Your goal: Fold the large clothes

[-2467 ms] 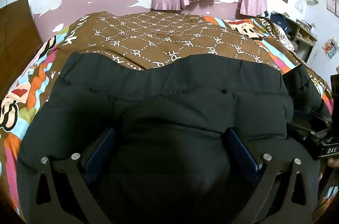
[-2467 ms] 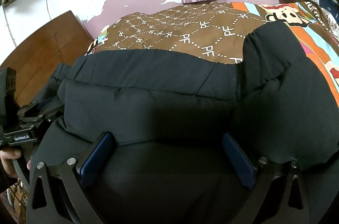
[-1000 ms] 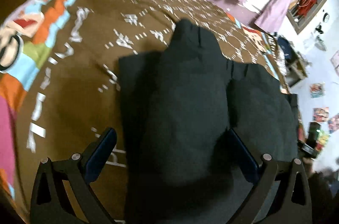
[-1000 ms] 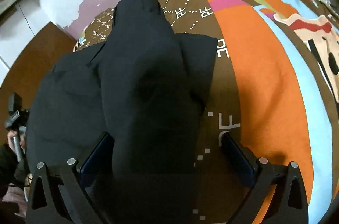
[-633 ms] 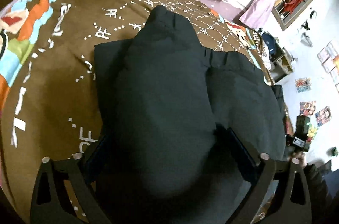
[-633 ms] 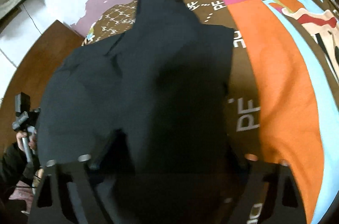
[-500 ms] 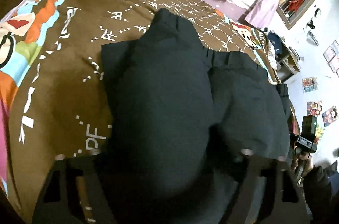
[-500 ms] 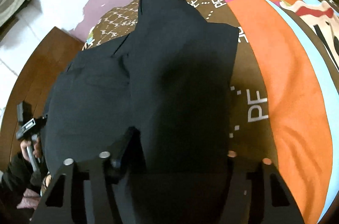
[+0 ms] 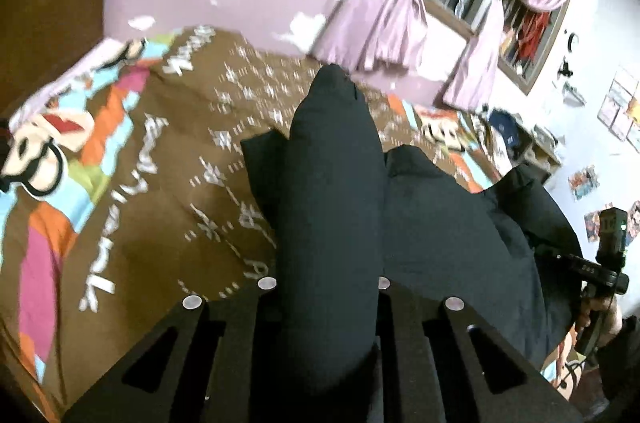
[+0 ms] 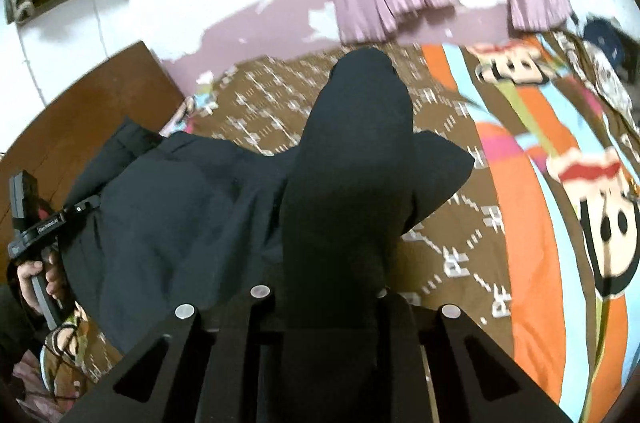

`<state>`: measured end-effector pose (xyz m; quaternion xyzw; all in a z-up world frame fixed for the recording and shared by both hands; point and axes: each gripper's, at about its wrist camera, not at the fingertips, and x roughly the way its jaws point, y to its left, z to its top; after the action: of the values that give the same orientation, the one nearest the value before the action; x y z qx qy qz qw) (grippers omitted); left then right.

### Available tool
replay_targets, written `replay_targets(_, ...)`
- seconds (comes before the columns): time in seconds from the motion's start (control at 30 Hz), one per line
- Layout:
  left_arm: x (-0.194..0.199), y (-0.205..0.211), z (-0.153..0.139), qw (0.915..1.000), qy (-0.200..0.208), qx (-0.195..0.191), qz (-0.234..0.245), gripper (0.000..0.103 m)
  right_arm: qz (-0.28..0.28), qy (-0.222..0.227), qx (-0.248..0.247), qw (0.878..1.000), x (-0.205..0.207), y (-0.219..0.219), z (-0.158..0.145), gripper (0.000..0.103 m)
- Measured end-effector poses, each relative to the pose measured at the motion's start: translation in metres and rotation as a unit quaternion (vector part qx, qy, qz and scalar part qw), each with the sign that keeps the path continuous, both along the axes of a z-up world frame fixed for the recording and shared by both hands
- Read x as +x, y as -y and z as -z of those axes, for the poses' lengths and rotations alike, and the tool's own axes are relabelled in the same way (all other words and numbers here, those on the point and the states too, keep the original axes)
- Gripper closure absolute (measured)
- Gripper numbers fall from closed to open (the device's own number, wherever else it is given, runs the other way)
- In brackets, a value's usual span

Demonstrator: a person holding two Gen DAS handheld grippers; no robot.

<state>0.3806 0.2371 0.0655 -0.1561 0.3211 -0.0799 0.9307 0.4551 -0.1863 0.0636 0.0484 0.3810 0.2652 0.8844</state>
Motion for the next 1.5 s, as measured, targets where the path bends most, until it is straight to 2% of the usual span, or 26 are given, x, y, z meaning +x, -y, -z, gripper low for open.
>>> replay_targets(0.1, -0.012, -0.016, -0.024, 0.9991, 0.038, -0.013, -0.014, 0.095, -0.013, 0.028, 0.022, 0.999, -0.004, -0.013, -0.014, 0.089)
replay_targets(0.2, -0.021, -0.03, -0.048, 0.9972, 0.071, -0.006, -0.023, 0.095, -0.031, 0.042, 0.024, 0.998, -0.002, -0.032, -0.02, 0.09)
replay_targets(0.27, -0.014, -0.04, -0.042, 0.9985, 0.047, -0.01, -0.028, 0.095, -0.031, 0.041, 0.008, 0.999, 0.0, -0.039, -0.017, 0.089)
replay_targets(0.47, 0.015, -0.049, 0.015, 0.9975, -0.06, -0.002, -0.038, 0.093, -0.004, -0.009, 0.007, 1.0, 0.011, -0.024, 0.018, 0.089)
replay_targets(0.53, 0.029, -0.051, 0.029, 0.9948, -0.095, 0.0, -0.038, 0.086, 0.007, -0.029, 0.012, 0.999, 0.017, -0.013, 0.035, 0.089)
replay_targets(0.63, 0.042, -0.062, 0.047, 0.9922, -0.118, -0.021, -0.031, 0.073, 0.015, -0.049, 0.02, 0.998, 0.021, -0.002, 0.052, 0.088)
replay_targets(0.77, 0.056, -0.074, 0.074, 0.9859, -0.16, -0.038, -0.032, 0.045, 0.014, -0.063, 0.014, 0.998, 0.022, 0.0, 0.069, 0.086)
replay_targets(0.8, 0.058, -0.077, 0.083, 0.9836, -0.17, -0.052, -0.03, 0.039, 0.013, -0.066, 0.011, 0.998, 0.022, 0.0, 0.072, 0.085)
replay_targets(0.87, 0.06, -0.085, 0.096, 0.9795, -0.182, -0.082, -0.027, 0.034, 0.014, -0.074, 0.007, 0.997, 0.023, 0.001, 0.079, 0.083)
replay_targets(0.9, 0.061, -0.089, 0.103, 0.9754, -0.193, -0.104, -0.025, 0.03, 0.015, -0.079, 0.006, 0.997, 0.023, 0.001, 0.082, 0.083)
replay_targets(0.97, 0.063, -0.098, 0.114, 0.9642, -0.216, -0.153, -0.017, 0.029, 0.02, -0.092, 0.01, 0.995, 0.024, 0.003, 0.089, 0.082)
replay_targets(1.03, 0.061, -0.106, 0.122, 0.9498, -0.231, -0.211, -0.013, 0.032, 0.027, -0.106, 0.023, 0.994, 0.025, 0.005, 0.093, 0.082)
replay_targets(1.13, 0.051, -0.111, 0.121, 0.9426, -0.226, -0.246, -0.011, 0.056, 0.037, -0.118, 0.034, 0.992, 0.026, 0.007, 0.093, 0.082)
replay_targets(1.2, 0.041, -0.114, 0.111, 0.9445, -0.204, -0.257, -0.011, 0.079, 0.04, -0.108, 0.023, 0.993, 0.025, 0.003, 0.088, 0.084)
replay_targets(1.3, 0.021, -0.121, 0.081, 0.9529, -0.142, -0.268, 0.006, 0.093, 0.024, -0.058, -0.005, 0.998, 0.016, -0.012, 0.069, 0.087)
replay_targets(1.4, -0.001, -0.125, 0.045, 0.9538, -0.067, -0.291, 0.037, 0.095, 0.012, -0.011, 0.0, 1.0, 0.009, -0.024, 0.041, 0.088)
replay_targets(1.5, -0.007, -0.117, 0.019, 0.9637, -0.042, -0.26, 0.043, 0.095, 0.007, 0.038, 0.017, 0.999, 0.004, -0.03, 0.01, 0.088)
